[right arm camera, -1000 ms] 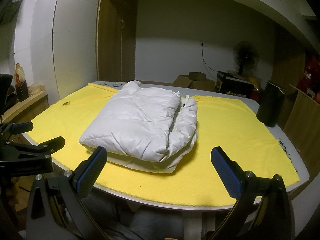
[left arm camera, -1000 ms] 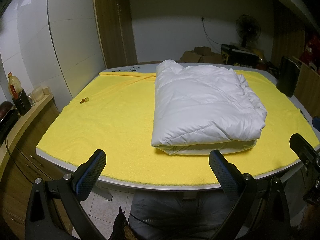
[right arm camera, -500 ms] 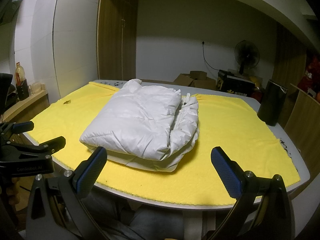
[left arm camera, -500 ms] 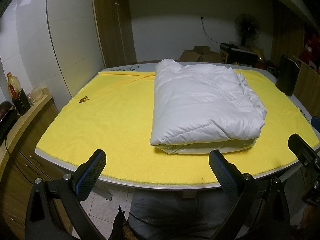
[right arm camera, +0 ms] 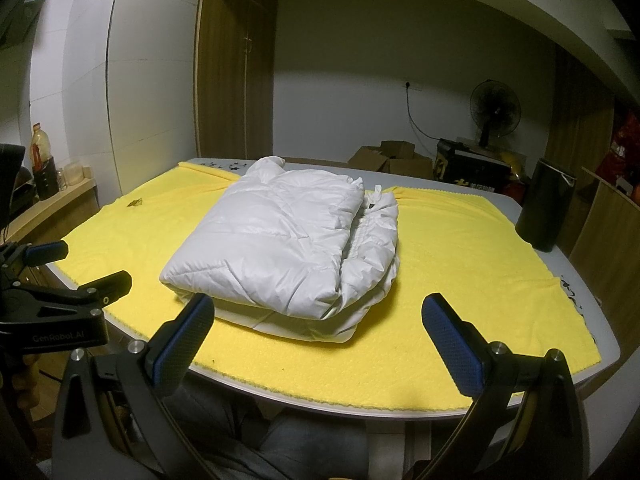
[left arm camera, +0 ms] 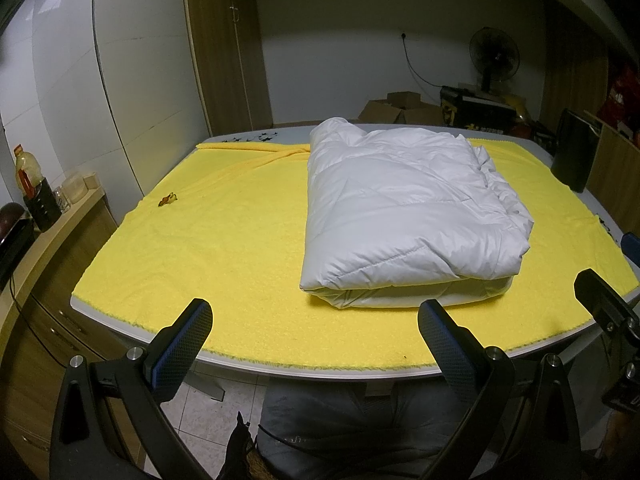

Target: Fold large clothes

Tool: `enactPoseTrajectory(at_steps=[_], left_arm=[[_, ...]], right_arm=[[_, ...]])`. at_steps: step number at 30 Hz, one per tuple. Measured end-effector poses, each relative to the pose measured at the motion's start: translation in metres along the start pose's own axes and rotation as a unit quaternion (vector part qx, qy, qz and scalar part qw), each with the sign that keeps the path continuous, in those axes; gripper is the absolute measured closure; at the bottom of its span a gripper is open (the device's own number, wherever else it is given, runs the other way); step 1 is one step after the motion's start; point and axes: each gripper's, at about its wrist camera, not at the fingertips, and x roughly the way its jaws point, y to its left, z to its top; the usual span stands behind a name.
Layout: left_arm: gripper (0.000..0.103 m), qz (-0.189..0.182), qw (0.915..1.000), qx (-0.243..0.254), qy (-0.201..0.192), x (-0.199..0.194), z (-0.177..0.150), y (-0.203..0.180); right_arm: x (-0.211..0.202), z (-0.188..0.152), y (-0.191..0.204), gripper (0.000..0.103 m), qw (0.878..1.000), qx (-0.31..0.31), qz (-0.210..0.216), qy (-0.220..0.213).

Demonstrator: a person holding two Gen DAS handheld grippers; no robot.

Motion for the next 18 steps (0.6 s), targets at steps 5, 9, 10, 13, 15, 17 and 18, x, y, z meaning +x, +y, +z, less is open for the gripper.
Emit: enactPoseTrajectory(at_steps=[5, 9, 10, 13, 15, 17, 18], left_arm=[[0.000, -0.001, 1.0000, 0.001, 0.000, -0.0008, -0.0002, -0.0008], [0.000, 0.000, 1.0000, 0.000, 0.000, -0.0009, -0.0003, -0.0009], [0.000, 0.000, 1.0000, 0.000, 0.000, -0.0009, -0.0004, -0.0010], [0.000, -0.001, 1.0000, 0.001, 0.001, -0.0008, -0.0004, -0.0010], [0.000, -0.001, 1.0000, 0.000, 0.000, -0.0010, -0.0005, -0.0011], [0.000, 0.000, 1.0000, 0.000, 0.000, -0.0010, -0.0004, -0.0011], [0.000, -0.001, 1.0000, 0.000, 0.000, -0.0010, -0.0004, -0.0011]], right_arm=[[-0.0007, -0.0011, 0.0012, 0.000, 1.000, -0.001, 0.001, 0.000], [-0.0005, -0.0012, 0.0015, 0.000, 1.000, 0.000, 0.001, 0.001], [0.0001, -0.0008, 0.0010, 0.000, 1.000, -0.001, 0.001, 0.001], [-0.0004, -0.0013, 0.0012, 0.000, 1.000, -0.001, 0.002, 0.002], [-0.0003, -0.0012, 0.0014, 0.000, 1.000, -0.001, 0.002, 0.002], [-0.0002, -0.0010, 0.0014, 0.000, 1.000, -0.001, 0.002, 0.002], [-0.0003, -0.0011, 0.0016, 0.000, 1.000, -0.001, 0.002, 0.002]])
